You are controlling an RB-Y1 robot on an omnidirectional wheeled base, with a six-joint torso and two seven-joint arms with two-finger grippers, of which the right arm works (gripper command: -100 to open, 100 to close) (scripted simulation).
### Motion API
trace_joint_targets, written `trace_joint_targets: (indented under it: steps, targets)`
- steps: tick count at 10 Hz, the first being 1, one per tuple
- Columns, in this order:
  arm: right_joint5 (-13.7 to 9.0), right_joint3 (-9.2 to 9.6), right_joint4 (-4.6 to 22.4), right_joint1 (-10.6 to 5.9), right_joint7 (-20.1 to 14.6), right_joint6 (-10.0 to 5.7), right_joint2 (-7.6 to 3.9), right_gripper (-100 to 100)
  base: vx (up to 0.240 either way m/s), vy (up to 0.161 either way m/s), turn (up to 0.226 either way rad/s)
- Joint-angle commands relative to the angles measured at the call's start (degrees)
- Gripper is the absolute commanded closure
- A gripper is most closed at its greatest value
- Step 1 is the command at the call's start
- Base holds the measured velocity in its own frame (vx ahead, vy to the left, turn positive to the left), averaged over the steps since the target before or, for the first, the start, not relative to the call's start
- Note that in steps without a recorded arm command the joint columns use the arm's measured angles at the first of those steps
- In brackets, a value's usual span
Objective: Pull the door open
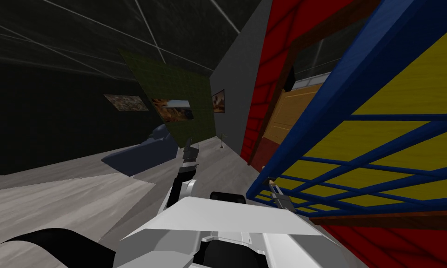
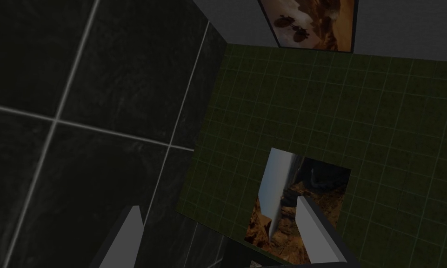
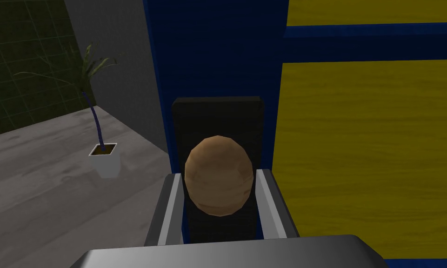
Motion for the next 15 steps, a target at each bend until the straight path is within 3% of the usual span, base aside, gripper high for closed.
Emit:
trace_joint_targets:
  steps: [1, 7, 8, 13, 14, 15]
  targets:
    - [0.4, 0.81, 0.8, 0.17, -0.8, -1.15, -0.34, 100, -0.237, -0.028, 0.158]
    - [1.2, 2.59, 3.4, 0.02, -3.1, -4.41, -1.57, 100, -0.197, -0.038, 0.124]
    - [1.1, 2.37, 2.9, 0.09, -2.8, -3.87, -1.53, 100, -0.076, -0.009, 0.023]
    - [1.5, 3.68, 5.6, -0.39, -4.5, -6.25, -2.03, 100, -0.187, -0.040, 0.136]
    - [0.7, 2.91, 5.3, 0.50, -4.1, -6.37, -1.80, -100, -0.203, 0.074, -0.142]
    - [0.5, 2.70, 5.3, 0.78, -4.1, -6.55, -1.73, -100, -0.165, 0.142, -0.203]
